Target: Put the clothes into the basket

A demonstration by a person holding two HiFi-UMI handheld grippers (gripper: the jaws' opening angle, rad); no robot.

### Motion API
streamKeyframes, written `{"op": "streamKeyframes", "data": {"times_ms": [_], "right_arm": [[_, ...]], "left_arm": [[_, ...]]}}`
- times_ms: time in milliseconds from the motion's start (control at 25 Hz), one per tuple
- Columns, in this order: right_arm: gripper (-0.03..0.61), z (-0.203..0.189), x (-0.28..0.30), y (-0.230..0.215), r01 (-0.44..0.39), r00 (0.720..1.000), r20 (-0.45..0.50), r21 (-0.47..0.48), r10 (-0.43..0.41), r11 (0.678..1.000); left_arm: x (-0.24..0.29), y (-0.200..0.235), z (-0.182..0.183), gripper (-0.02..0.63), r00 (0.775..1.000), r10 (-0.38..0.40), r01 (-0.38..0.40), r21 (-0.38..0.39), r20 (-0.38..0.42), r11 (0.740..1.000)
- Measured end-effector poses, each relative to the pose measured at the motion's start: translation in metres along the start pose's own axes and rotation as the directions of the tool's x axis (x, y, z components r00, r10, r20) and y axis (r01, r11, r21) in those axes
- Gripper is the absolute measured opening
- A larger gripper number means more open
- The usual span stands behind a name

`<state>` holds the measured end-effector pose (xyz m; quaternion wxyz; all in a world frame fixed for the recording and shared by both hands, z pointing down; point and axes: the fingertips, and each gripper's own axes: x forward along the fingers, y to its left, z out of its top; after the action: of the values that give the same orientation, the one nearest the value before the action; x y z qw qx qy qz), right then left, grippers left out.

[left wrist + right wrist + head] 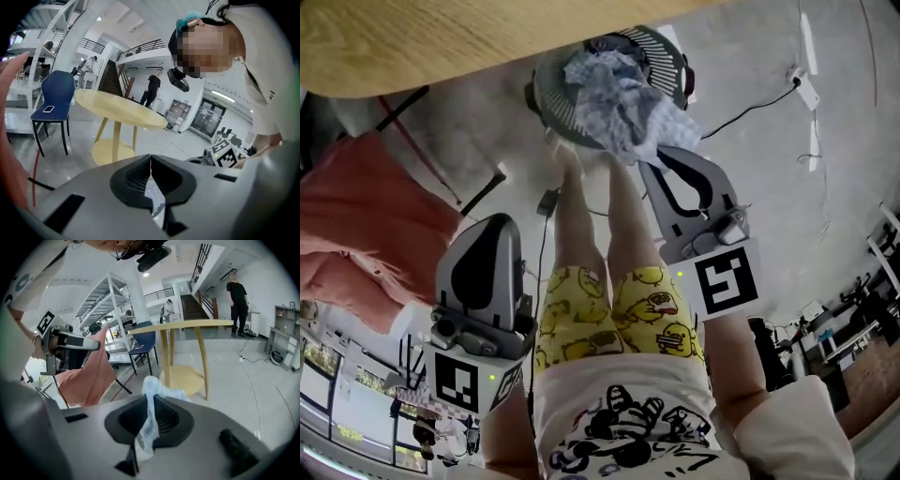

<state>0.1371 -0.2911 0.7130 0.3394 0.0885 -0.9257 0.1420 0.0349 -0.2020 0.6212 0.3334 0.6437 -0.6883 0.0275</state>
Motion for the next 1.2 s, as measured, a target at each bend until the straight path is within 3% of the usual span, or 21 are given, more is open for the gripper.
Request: {"op": "streamKeyframes", "data": {"times_ms": [400,480,600,760,960,1000,1080,1200], "right_arm": [[0.042,-0.041,0.027,-0.019,0.094,0.995,-0.026,0.117,-0.092,0.989],[0.176,-0.046,0.028,-0.022,0.122,0.992,-0.033,0.14,-0.118,0.983],[0.176,-0.049,0.031,-0.017,0.117,0.993,-0.033,0.144,-0.113,0.983],[0.176,-0.047,0.032,-0.009,0.086,0.996,-0.034,0.122,-0.083,0.989],[0.175,-0.016,0.013,-0.015,0.112,0.993,0.025,0.113,-0.115,0.987],[0.162,-0.005,0.01,-0.014,0.115,0.991,0.049,0.11,-0.121,0.987],[0.074,0.02,0.003,-0.013,0.129,0.985,0.099,0.106,-0.139,0.986],[0.05,0.059,-0.018,-0.013,0.145,0.976,0.152,0.077,-0.156,0.986]], "left_arm": [[0.026,0.003,-0.029,0.015,0.998,-0.056,0.056,-0.072,-0.006,0.996],[0.03,0.003,-0.026,0.015,0.998,-0.069,0.07,-0.095,0.013,0.993],[0.033,0.003,-0.023,0.015,0.997,-0.073,0.077,-0.107,0.039,0.991],[0.031,0.01,-0.022,0.015,0.995,-0.087,0.09,-0.069,0.037,0.994],[0.02,0.016,0.01,0.015,0.992,-0.085,0.087,-0.013,0.095,0.996],[0.016,0.017,0.015,0.015,0.991,-0.089,0.09,0.0,0.096,0.996],[0.011,0.014,0.027,0.015,0.99,-0.103,0.1,0.033,0.101,0.994],[0.007,0.003,0.056,0.015,0.982,-0.136,0.125,0.09,0.129,0.988]]}}
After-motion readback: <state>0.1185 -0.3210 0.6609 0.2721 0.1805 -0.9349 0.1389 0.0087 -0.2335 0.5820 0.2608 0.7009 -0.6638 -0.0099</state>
